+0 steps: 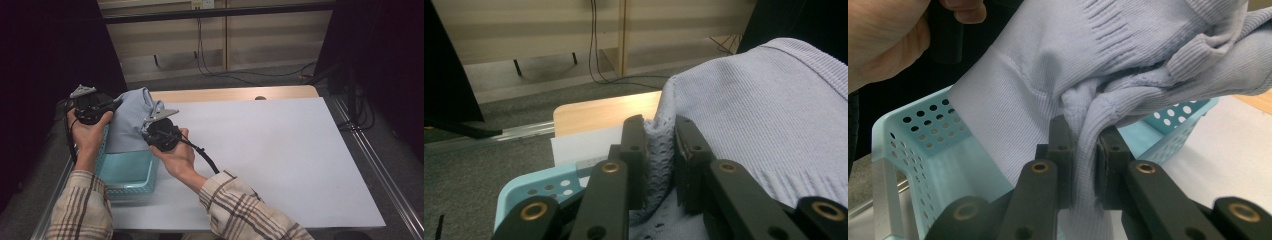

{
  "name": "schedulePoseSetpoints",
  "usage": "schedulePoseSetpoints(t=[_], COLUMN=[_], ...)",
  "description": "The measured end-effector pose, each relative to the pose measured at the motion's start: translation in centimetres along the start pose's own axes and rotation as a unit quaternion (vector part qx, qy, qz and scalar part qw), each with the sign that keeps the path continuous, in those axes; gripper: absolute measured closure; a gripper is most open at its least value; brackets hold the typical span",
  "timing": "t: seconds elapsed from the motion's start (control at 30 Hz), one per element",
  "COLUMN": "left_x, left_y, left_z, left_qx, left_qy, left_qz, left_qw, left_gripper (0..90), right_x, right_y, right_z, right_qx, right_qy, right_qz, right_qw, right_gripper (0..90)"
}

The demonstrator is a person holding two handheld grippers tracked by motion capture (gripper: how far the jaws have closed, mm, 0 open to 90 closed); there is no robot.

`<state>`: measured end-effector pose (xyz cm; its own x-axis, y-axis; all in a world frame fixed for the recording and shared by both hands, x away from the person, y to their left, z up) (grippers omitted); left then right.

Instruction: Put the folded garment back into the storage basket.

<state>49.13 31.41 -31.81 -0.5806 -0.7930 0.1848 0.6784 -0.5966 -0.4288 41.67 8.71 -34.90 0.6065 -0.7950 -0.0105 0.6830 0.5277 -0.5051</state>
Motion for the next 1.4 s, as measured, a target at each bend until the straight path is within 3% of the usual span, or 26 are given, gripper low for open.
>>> schedulePoseSetpoints(t=[0.03, 0.17, 0.3, 0.43, 0.47, 0.5, 0.7, 0.77, 0.9, 1.13, 1.23, 1.27, 1.33, 1.4], left_x=[-0.2, -0.5, -1.0, -1.2, -1.4, -1.4, -1.7, -1.8, -2.3, -3.0, -3.4, -3.4, -3.6, -3.5], left_y=[-0.2, -0.5, -0.8, -1.1, -1.1, -1.2, -1.2, -1.6, -1.9, -2.0, -2.1, -2.1, -1.9, -1.4], left_z=[0.0, -0.3, -0.5, -0.6, -0.6, -0.7, -1.2, -1.1, -1.5, -2.6, -2.8, -2.8, -2.9, -3.0], left_qx=[-0.011, -0.01, -0.018, -0.014, -0.013, -0.025, -0.035, -0.024, -0.032, -0.041, -0.042, -0.045, -0.044, -0.05], left_qy=[0.007, -0.007, 0.004, -0.011, -0.003, -0.005, -0.001, -0.004, -0.002, -0.019, -0.014, -0.023, -0.016, -0.023], left_qz=[0.003, 0.005, 0.012, 0.013, 0.016, 0.017, 0.027, 0.025, 0.032, 0.035, 0.042, 0.04, 0.044, 0.041], left_qw=[0.9999, 0.9999, 0.9997, 0.9998, 0.9998, 0.9995, 0.999, 0.9994, 0.999, 0.9984, 0.9981, 0.9979, 0.9979, 0.9976], left_gripper=[77.7, 77.7, 77.7, 77.7, 77.7, 77.7, 77.7, 77.7, 77.7, 77.7, 77.7, 77.7, 77.7, 77.7], right_x=[-0.1, -0.4, -0.9, -1.3, -1.4, -1.5, -1.8, -2.1, -2.6, -3.2, -3.4, -3.5, -3.7, -3.8], right_y=[0.1, 0.7, 1.2, 1.7, 1.9, 2.0, 2.7, 2.8, 3.2, 4.2, 4.5, 4.5, 4.7, 4.9], right_z=[0.0, -0.1, -0.2, -0.1, -0.2, -0.2, -0.5, -0.4, -0.4, -0.8, -0.8, -0.7, -0.7, -0.7], right_qx=[0.0, -0.003, -0.008, -0.01, -0.013, -0.015, -0.022, -0.021, -0.024, -0.035, -0.041, -0.042, -0.043, -0.049], right_qy=[0.001, 0.004, 0.004, 0.002, 0.005, 0.005, 0.005, 0.002, 0.004, -0.002, -0.006, -0.005, -0.006, -0.006], right_qz=[0.001, 0.004, 0.006, 0.007, 0.007, 0.007, 0.01, 0.011, 0.011, 0.013, 0.012, 0.011, 0.01, 0.008], right_qw=[1.0, 1.0, 0.9999, 0.9999, 0.9999, 0.9999, 0.9997, 0.9997, 0.9996, 0.9993, 0.9991, 0.999, 0.999, 0.9987], right_gripper=[80.5, 80.5, 80.5, 80.5, 80.5, 80.5, 80.5, 80.5, 80.5, 80.5, 80.5, 80.5, 80.5, 80.5])
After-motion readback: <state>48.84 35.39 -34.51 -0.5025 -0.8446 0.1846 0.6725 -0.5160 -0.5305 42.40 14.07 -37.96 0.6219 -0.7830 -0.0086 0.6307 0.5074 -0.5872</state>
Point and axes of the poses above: each handheld gripper's, and its own axes: y roughly forward along the jaws, z roughly out of its top, x roughly to its right, the point moved 1 cm from there along y, roughly forward along the jaws, and after that the axes turned 13 degrees about -z, right-handed, at the moved point
